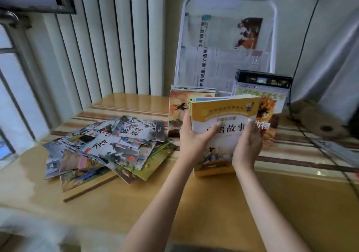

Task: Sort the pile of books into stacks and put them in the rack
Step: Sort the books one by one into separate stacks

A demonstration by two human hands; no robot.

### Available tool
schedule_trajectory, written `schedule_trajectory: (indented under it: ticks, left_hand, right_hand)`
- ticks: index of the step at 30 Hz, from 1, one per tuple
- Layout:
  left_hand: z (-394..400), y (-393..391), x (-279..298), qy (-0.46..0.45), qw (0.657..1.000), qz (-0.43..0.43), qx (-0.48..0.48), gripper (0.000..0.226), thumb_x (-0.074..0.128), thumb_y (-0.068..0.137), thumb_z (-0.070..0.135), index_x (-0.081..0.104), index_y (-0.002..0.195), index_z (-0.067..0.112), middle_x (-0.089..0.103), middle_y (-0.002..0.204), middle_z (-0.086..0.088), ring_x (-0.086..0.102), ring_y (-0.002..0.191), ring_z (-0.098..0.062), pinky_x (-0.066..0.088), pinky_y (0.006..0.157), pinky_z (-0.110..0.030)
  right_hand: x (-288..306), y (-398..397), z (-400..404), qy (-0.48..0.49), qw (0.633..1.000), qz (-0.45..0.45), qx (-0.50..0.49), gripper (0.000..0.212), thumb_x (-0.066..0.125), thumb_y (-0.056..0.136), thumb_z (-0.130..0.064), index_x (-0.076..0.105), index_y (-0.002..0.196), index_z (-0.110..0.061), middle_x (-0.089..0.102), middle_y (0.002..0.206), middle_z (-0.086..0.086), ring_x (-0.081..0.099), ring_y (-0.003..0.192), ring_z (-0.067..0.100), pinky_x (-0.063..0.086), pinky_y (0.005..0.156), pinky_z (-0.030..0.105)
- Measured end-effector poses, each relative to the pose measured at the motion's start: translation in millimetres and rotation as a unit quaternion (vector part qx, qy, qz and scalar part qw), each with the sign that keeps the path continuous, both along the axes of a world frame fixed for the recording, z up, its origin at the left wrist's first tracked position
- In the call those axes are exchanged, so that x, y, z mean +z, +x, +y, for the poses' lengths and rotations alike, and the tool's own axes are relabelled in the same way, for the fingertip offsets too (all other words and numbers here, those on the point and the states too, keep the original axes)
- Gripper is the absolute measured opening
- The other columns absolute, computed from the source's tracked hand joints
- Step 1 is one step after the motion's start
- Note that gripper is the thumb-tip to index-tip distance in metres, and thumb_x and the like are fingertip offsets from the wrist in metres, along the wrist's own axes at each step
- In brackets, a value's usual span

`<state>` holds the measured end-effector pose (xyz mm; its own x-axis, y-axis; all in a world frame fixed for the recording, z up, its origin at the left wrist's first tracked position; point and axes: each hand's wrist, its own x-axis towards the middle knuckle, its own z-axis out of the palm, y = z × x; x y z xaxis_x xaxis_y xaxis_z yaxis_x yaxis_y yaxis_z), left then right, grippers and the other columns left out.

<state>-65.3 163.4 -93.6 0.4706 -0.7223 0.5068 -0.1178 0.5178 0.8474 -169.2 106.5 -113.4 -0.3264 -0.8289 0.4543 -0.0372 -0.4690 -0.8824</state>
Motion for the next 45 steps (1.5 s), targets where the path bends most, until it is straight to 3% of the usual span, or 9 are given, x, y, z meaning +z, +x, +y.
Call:
schedule_trajectory:
  ticks: [8,14,21,26,31,35,38,42,45]
  left_hand:
    - [0,-17,-29,0.05,0.998,0.022,0.02,0.05,0.08,0.068,0.036,0.056,0.111,0.033,0.068,0.104,0.005,0.067,0.097,-0.012,0.057,0.083,-0.041]
    - [-12,-20,-12,0.126,0.986,-0.01,0.108,0.049,0.074,0.074,0.048,0.054,0.112,0.025,0.068,0.102,0.012,0.065,0.094,-0.007,0.054,0.085,-0.038]
    - [-37,-2,-15,0.32,0.946,-0.036,0.048,0.066,0.063,0.07,0.059,0.058,0.113,0.008,0.066,0.11,-0.007,0.063,0.099,-0.025,0.053,0.083,-0.038]
    - [-37,5,-34,0.335,0.941,0.014,-0.044,0.035,0.062,0.09,0.03,0.054,0.118,0.01,0.066,0.115,-0.008,0.066,0.099,-0.023,0.055,0.087,-0.041]
    - [-31,6,-53,0.342,0.935,-0.061,-0.067,0.062,0.056,0.094,0.022,0.026,0.148,0.013,0.035,0.151,-0.002,0.038,0.136,-0.019,0.037,0.109,-0.034]
    - [-38,5,-55,0.357,0.91,-0.198,-0.068,0.058,0.049,0.097,0.019,0.024,0.148,0.01,0.0,0.16,-0.007,-0.004,0.147,-0.022,0.005,0.118,-0.039]
    - [-43,5,-54,0.369,0.901,-0.212,-0.085,0.06,0.045,0.099,0.02,0.017,0.151,0.012,-0.005,0.16,-0.007,-0.004,0.147,-0.02,0.005,0.118,-0.036]
    - [-43,10,-58,0.348,0.919,-0.154,-0.1,0.069,0.049,0.098,0.021,0.007,0.153,0.019,0.008,0.159,0.001,0.009,0.146,-0.013,0.011,0.116,-0.028]
    - [-44,10,-60,0.344,0.924,-0.133,-0.097,0.074,0.052,0.096,0.021,0.005,0.153,0.017,0.011,0.159,0.002,0.012,0.145,-0.011,0.011,0.107,-0.017]
  right_hand:
    - [-28,-12,-1,0.046,0.999,-0.026,0.011,0.055,0.028,0.081,-0.068,0.059,0.097,-0.025,0.062,0.087,-0.006,0.062,0.083,0.015,0.049,0.067,0.036]
    - [-6,-26,-11,0.064,0.987,0.15,0.016,0.048,0.023,0.096,-0.059,0.057,0.09,-0.027,0.058,0.076,-0.005,0.061,0.076,0.023,0.04,0.058,0.028]
    - [7,-54,-43,0.213,0.838,0.501,0.038,0.078,0.01,0.095,-0.059,0.064,0.1,-0.002,0.062,0.084,0.012,0.058,0.079,0.026,0.043,0.07,0.033]
    - [-13,-56,-44,0.237,0.802,0.546,0.042,0.077,0.011,0.095,-0.058,0.064,0.09,-0.003,0.061,0.087,0.011,0.058,0.078,0.025,0.048,0.073,0.035]
    - [-29,-54,-50,0.258,0.74,0.621,0.005,0.063,0.022,0.094,-0.059,0.052,0.065,-0.012,0.058,0.078,0.007,0.06,0.076,0.027,0.048,0.073,0.036]
    - [-17,-53,-51,0.207,0.763,0.609,-0.057,0.05,0.049,0.09,-0.052,0.046,0.117,-0.01,0.053,0.118,0.011,0.056,0.104,0.031,0.047,0.079,0.04]
    - [-17,-43,-50,0.128,0.823,0.554,0.011,0.063,0.045,0.092,-0.051,0.032,0.135,-0.006,0.04,0.14,0.014,0.047,0.121,0.031,0.045,0.086,0.04]
    - [-41,-27,-43,0.172,0.731,0.646,0.14,0.067,0.016,0.094,-0.063,0.001,0.151,-0.032,-0.006,0.159,-0.012,-0.006,0.146,0.013,0.007,0.113,0.055]
    - [-42,-27,-41,0.184,0.728,0.648,0.129,0.064,0.012,0.095,-0.061,-0.001,0.151,-0.033,-0.009,0.158,-0.013,-0.011,0.145,0.011,0.007,0.113,0.055]
